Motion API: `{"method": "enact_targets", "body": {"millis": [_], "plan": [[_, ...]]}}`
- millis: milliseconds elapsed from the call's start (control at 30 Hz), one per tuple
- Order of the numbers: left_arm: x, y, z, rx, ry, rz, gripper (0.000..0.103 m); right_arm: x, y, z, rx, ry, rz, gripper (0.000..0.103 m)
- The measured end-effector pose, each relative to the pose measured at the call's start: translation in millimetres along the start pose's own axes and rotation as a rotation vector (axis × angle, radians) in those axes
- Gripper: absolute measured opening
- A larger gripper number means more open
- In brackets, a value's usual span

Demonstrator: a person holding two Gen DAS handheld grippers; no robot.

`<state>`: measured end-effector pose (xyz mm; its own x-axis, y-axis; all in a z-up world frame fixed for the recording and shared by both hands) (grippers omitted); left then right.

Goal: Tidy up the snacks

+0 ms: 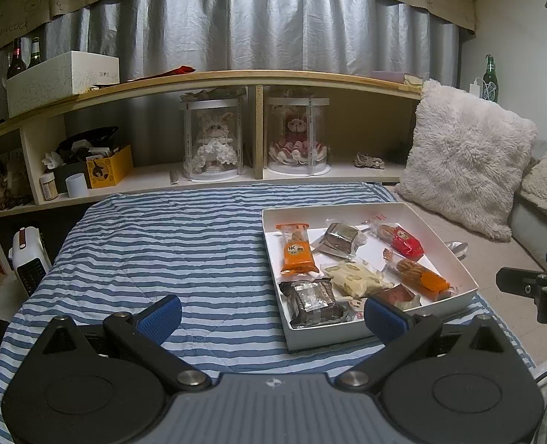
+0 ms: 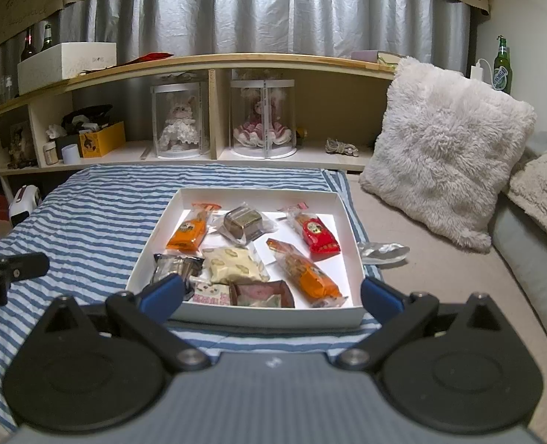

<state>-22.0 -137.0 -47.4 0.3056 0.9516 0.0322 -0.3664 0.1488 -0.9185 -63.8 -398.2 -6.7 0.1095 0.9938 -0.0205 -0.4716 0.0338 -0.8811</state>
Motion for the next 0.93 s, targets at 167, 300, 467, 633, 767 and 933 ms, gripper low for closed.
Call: {"method": "enact_targets", "body": {"millis": [167, 300, 467, 633, 767, 933], "plan": [[-1.0, 0.4, 0.6, 0.000, -0.001, -0.001, 0.103, 0.0, 0.0, 0.2, 0.000, -0.001, -0.001, 0.102], [-1.2, 0.7, 0.4, 0.000, -0.002, -0.002, 0.103, -0.4, -0.2, -0.3, 0.000, -0.001, -0.001, 0.102], [-2.9, 1.3, 0.8, -0.002, -0.002, -0.007, 0.103, 0.4, 0.7, -0.3, 0.002, -0.001, -0.003, 0.102], [-4.2, 2.6, 1.0, 0.001, -0.001, -0.016, 0.103, 0.2, 2.3, -1.1, 0.005, -0.003, -0.005, 0.102], [-4.0, 3.1, 1.7, 0.004, -0.002, -0.014, 0.103, 0.9, 2.9, -1.1, 0.008, -0.003, -0.006, 0.102], [-3.3, 2.8, 1.4, 0.005, -0.001, -0.015, 0.103, 2.0, 3.1, -0.5, 0.007, -0.001, -0.006, 0.102]]}}
Point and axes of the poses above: each gripper's, at about its wrist camera, not at the fingertips, and z roughly against the way its jaws point, x to its left, y to its underside, the point moved 4 cm from there along -z, roughly the way its jaws point, and after that the axes turned 5 degrees about -x, right-handed, at the moved point
